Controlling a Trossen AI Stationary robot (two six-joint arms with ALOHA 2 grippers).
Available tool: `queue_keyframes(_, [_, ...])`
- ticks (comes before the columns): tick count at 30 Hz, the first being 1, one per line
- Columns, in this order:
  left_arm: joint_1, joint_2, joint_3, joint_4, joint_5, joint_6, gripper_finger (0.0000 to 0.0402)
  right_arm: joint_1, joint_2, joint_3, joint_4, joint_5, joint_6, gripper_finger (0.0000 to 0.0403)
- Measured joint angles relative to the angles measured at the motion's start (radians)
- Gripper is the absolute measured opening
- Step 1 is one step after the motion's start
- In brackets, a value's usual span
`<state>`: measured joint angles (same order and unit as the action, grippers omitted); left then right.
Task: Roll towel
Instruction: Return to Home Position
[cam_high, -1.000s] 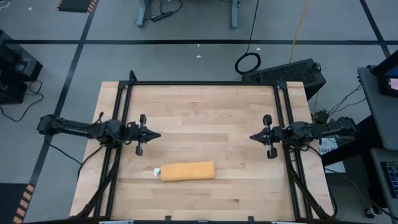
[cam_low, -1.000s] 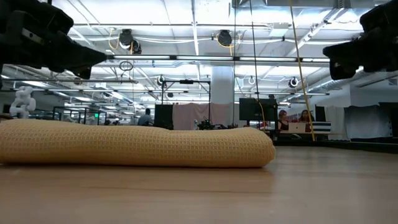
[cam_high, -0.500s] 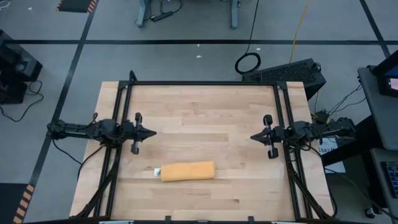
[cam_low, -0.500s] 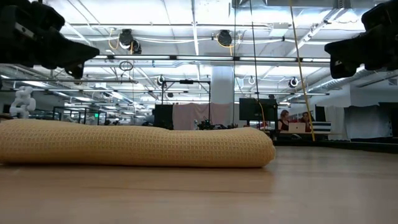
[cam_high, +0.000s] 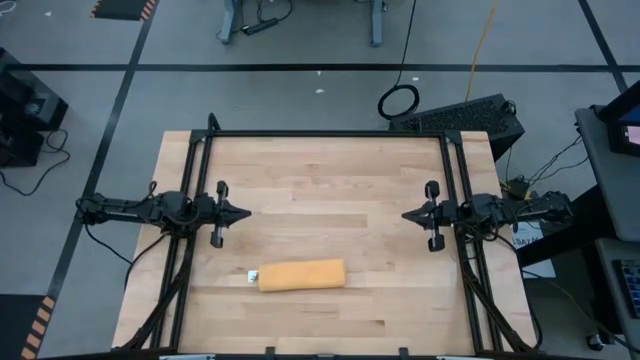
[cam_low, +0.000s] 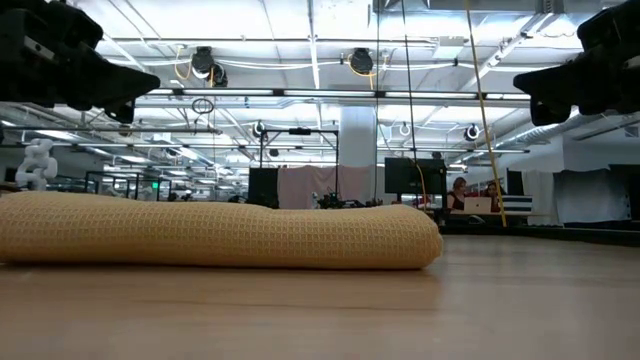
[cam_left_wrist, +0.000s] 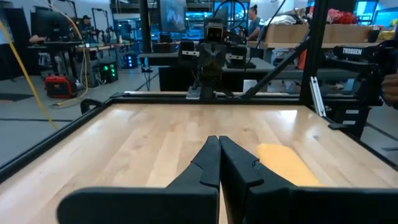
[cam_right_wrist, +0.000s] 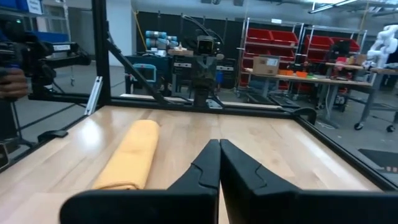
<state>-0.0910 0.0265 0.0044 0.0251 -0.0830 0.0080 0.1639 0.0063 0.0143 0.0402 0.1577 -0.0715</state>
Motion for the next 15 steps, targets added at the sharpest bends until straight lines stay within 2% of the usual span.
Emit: queue_keyframes(15, [0.0, 0.0, 0.0, -0.002, 0.0, -0.003, 0.0001, -0.085, 0.0, 0.0, -0.001, 0.0, -0.028, 0.0])
